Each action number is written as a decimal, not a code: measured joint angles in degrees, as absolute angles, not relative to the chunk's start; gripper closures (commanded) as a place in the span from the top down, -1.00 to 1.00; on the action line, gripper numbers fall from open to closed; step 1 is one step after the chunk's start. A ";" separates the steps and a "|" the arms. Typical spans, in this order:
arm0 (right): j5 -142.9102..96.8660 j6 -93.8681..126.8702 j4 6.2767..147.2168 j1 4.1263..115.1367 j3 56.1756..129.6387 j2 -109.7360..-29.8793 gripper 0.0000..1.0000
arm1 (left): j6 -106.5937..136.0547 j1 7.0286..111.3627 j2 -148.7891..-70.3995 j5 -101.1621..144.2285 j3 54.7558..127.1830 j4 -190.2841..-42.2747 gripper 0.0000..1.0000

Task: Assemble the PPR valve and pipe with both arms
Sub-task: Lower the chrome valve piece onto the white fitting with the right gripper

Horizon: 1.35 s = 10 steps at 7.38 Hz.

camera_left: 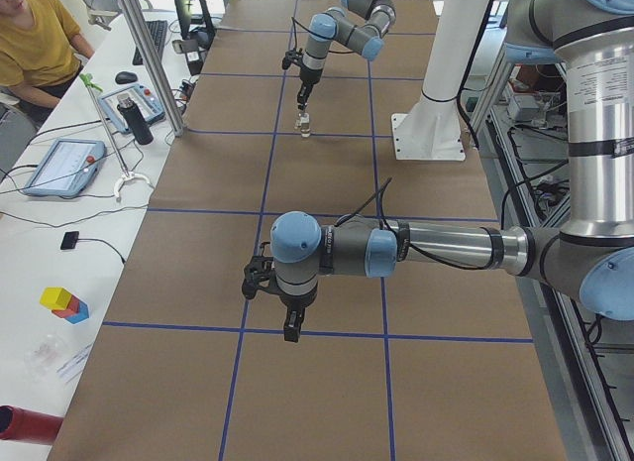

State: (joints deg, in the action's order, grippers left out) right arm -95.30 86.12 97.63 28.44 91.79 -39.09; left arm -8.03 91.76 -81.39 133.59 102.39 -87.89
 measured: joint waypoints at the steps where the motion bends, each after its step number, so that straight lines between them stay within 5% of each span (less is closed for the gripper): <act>1: -95.35 86.18 97.66 28.36 91.92 -39.08 -1.00 | -8.06 91.75 -81.39 133.59 102.39 -87.89 1.00; 10: -95.85 86.04 98.14 28.24 92.31 -39.59 -1.00 | -8.02 91.76 -81.39 133.59 101.70 -88.68 1.00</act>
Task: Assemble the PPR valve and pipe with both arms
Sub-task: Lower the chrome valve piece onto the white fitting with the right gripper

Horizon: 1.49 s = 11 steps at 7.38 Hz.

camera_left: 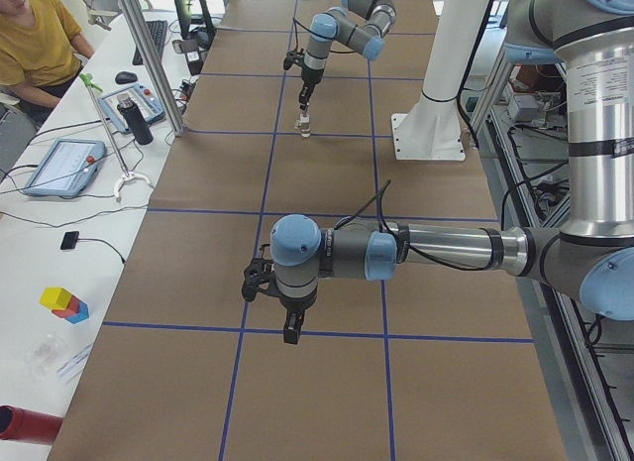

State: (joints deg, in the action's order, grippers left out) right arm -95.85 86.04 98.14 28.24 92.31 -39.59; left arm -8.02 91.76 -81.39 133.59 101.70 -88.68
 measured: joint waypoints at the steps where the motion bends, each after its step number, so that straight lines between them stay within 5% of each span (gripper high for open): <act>1: -95.88 86.04 98.16 28.11 92.29 -39.62 -1.00 | -8.03 91.75 -81.39 133.59 101.72 -88.68 1.00; 3: -95.89 86.04 98.16 27.99 92.29 -39.69 -1.00 | -8.01 91.70 -81.39 133.59 101.74 -88.68 1.00; 4: -95.89 86.03 98.12 27.96 92.26 -39.71 -0.62 | -8.00 91.72 -81.38 133.59 101.73 -88.68 1.00; 5: -95.89 85.99 98.10 27.96 92.17 -39.70 0.98 | -8.00 91.74 -81.38 133.59 101.75 -88.68 1.00; 11: -95.88 82.60 97.93 27.99 92.55 -39.64 1.00 | -8.00 91.75 -81.39 133.59 101.74 -88.68 1.00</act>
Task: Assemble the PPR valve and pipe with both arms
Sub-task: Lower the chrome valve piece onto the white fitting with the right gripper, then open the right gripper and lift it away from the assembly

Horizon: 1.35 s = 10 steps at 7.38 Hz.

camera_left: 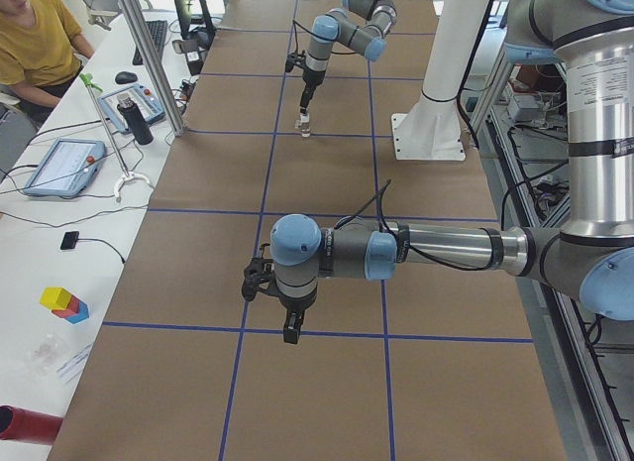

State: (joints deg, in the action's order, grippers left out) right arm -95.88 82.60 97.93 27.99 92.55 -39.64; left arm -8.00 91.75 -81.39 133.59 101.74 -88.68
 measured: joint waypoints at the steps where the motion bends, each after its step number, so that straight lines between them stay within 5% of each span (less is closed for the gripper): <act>1: -96.75 81.26 97.98 28.88 93.02 -39.59 1.00 | -8.00 91.76 -81.39 133.59 101.67 -88.66 1.00; 5: -110.11 68.74 99.47 42.22 96.46 -42.87 1.00 | -7.60 91.68 -81.22 133.53 100.74 -88.57 1.00; 10: -123.51 25.19 104.23 65.05 103.18 -61.64 1.00 | -7.47 91.81 -80.98 133.29 100.75 -87.77 1.00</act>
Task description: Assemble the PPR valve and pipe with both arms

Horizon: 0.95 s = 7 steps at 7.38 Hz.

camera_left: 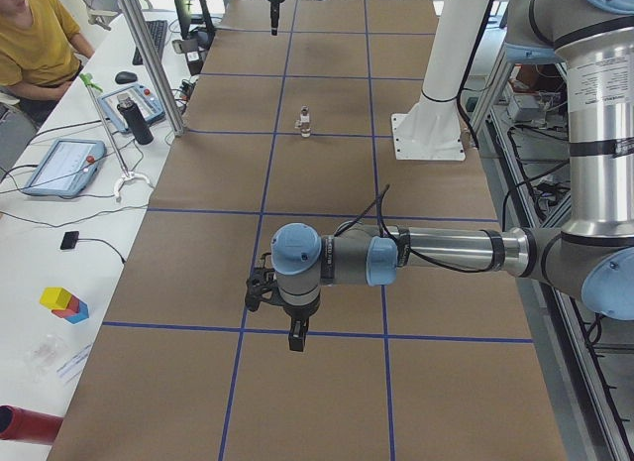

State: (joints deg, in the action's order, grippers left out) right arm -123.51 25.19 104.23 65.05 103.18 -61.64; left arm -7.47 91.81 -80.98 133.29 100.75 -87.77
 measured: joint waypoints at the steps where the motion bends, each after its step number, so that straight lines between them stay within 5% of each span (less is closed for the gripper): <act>1: -125.40 15.97 104.16 69.06 103.09 -66.14 1.00 | -7.49 91.86 -80.98 133.24 100.92 -88.01 1.00; 7: -127.76 -4.11 92.90 79.84 102.83 -91.31 1.00 | -7.79 92.04 -78.10 132.84 104.73 -88.20 1.00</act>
